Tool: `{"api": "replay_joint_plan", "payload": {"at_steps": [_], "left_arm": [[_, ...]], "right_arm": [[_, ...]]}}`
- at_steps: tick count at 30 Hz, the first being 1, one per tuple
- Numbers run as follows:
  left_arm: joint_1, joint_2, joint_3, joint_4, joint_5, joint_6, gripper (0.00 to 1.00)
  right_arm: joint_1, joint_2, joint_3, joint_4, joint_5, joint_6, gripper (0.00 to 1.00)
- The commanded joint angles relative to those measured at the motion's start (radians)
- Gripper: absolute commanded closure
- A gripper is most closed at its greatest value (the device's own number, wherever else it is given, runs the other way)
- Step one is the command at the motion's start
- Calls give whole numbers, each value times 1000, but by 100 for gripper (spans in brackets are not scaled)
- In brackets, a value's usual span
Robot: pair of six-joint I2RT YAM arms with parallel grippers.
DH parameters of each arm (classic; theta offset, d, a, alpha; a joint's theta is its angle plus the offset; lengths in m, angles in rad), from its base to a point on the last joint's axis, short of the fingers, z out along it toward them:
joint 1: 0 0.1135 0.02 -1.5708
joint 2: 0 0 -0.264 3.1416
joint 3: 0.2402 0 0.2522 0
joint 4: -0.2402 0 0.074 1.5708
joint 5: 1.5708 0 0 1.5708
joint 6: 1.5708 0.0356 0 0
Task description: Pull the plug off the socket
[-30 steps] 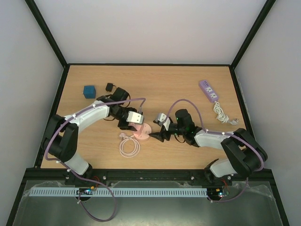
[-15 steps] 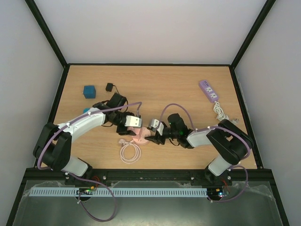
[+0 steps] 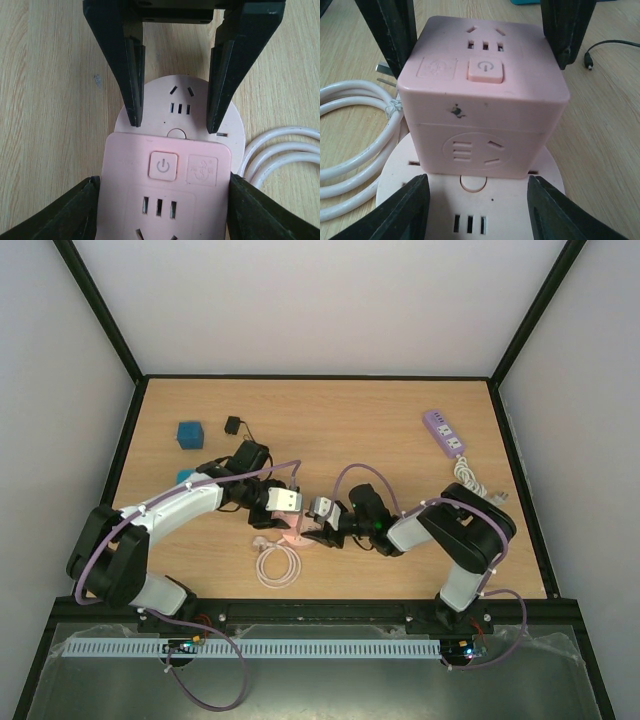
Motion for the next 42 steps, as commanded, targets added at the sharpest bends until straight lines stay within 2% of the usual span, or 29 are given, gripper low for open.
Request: {"api": "replay_joint_plan", "payload": {"at_steps": [1, 6, 14, 22, 28, 42], "left_arm": [[-6, -10, -25, -25, 28, -13, 40], [-6, -3, -23, -27, 32, -5, 28], [-7, 4, -33, -23, 39, 7, 17], [-15, 8, -53, 20, 36, -6, 26], [-25, -12, -59, 54, 14, -25, 39], [29, -50, -12, -1, 74, -6, 46]], "right_arm": [[7, 44, 3, 51, 29, -46, 47], [7, 55, -6, 51, 32, -61, 48], [8, 71, -39, 75, 27, -68, 48], [8, 91, -47, 81, 22, -81, 48], [8, 94, -46, 60, 15, -97, 49], [8, 129, -24, 44, 23, -92, 49]]}}
